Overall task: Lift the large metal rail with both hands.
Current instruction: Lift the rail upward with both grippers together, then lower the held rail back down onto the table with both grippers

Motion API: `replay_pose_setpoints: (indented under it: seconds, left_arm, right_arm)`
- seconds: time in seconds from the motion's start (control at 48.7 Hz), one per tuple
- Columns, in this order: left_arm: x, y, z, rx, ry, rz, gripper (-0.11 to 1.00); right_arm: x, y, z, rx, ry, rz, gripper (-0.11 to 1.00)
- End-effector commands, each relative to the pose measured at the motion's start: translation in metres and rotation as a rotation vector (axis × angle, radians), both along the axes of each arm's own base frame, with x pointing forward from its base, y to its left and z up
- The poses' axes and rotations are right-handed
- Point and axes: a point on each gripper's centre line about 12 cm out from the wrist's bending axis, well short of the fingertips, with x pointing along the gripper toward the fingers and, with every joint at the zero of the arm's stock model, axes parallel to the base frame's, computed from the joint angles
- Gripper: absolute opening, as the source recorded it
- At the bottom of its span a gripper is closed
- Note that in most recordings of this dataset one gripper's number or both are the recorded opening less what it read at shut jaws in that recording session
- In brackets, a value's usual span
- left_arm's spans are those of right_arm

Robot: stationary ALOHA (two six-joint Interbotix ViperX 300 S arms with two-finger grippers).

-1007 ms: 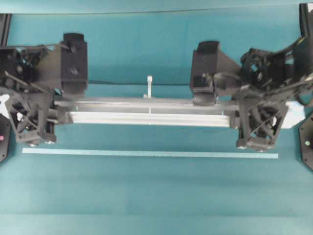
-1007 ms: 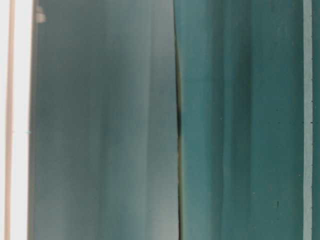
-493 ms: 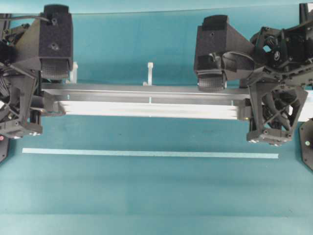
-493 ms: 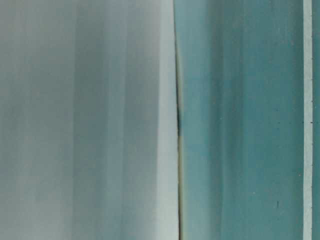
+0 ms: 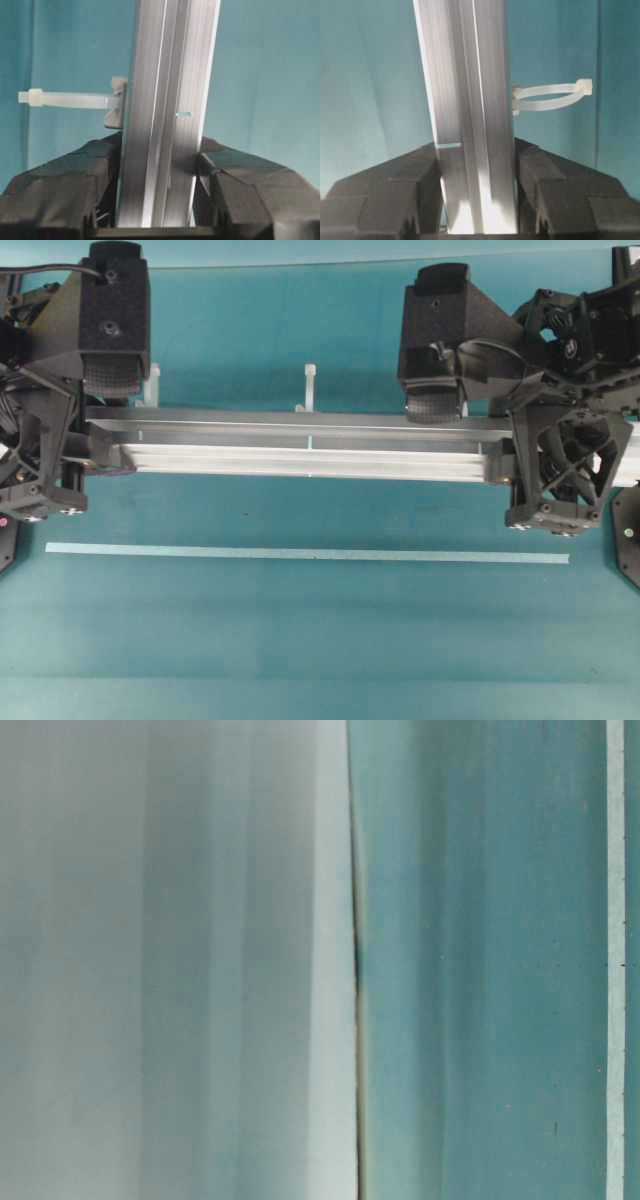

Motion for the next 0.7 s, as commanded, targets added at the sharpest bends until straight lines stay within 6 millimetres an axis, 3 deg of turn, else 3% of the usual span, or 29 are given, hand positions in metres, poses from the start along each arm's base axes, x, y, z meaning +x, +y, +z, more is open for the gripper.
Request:
replay_pose_setpoints:
  seconds: [0.0,0.103,0.308,0.678]
  left_arm:
    - [0.0,0.002,0.012,-0.009,-0.054,0.028,0.37]
    - [0.0,0.002,-0.001,-0.01,-0.021,0.031,0.37]
    - [-0.001,0.002,-0.052,-0.011,0.027,0.033,0.37]
    - [-0.003,0.002,-0.137,-0.01,0.001,0.025,0.37]
  right_arm:
    - [0.001,0.003,0.009,0.004,-0.047,0.009,0.39]
    - [-0.001,0.003,-0.001,0.003,-0.015,0.009,0.39]
    - [-0.001,0.002,-0.055,-0.005,0.078,0.016,0.39]
    - [-0.008,0.002,-0.143,-0.002,-0.005,0.002,0.39]
